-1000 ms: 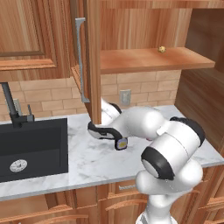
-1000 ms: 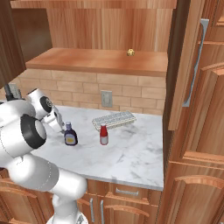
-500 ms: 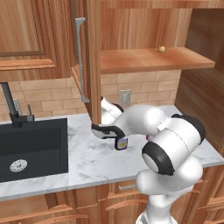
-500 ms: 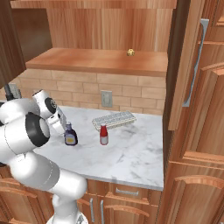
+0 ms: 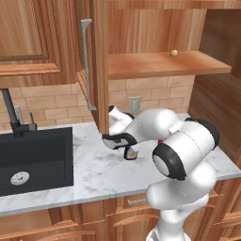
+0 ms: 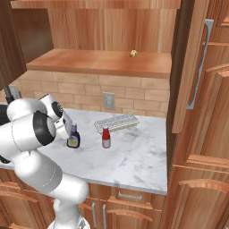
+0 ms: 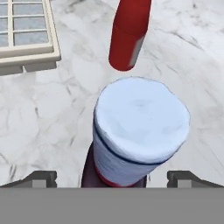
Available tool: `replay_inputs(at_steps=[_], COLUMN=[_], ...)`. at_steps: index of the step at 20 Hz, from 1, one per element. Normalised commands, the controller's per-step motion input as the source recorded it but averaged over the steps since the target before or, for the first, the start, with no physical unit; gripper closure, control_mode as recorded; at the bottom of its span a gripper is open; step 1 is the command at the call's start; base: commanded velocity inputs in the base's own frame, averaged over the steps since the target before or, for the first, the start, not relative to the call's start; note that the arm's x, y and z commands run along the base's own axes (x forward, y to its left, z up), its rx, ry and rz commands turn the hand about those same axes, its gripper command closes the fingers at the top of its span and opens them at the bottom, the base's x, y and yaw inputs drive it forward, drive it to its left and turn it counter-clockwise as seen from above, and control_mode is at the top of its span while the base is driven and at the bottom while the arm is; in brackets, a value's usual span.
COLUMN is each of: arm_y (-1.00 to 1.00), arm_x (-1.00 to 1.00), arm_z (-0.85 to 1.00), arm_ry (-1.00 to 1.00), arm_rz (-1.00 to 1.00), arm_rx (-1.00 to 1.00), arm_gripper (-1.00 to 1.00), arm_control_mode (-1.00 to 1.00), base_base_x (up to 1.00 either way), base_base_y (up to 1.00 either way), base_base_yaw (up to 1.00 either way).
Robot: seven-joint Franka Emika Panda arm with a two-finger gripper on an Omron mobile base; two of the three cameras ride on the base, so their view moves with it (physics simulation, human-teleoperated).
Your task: Pick the ketchup and condiment bottle from the counter and place them in the cabinet.
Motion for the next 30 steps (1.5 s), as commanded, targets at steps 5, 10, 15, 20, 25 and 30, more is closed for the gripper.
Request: replay_inputs(at_steps=[5,10,15,20,25,30], arm_y=[-0.08,-0.01,0.00,0.00,0.00,0.00], arm_x=[0.00,-0.01,-0.07,-0.23,-0.35,-0.35], arm_z=[-0.01,0.00,0.00,0.02,0.40,0.47], arm_ry=[0.00,0.00,-0.03,-0.06,-0.09,-0.08], arm_rz=[-0.09,-0.07,-0.05,-0.01,0.02,0.15], arm_rx=[0.00,-0.01,-0.03,-0.04,-0.09,-0.08], arm_gripper=[-1.00,1.00,1.00,1.00,1.00,1.00], arm_control_mode=[-1.00,-1.00,-1.00,-1.00,-1.00,-1.00], base_base_x=[0.00,0.00,0.00,0.00,0.00,0.00], base_base_y=[0.00,0.00,0.00,0.00,0.00,0.00], base_base_yaw=[0.00,0.00,0.00,0.00,0.00,0.00])
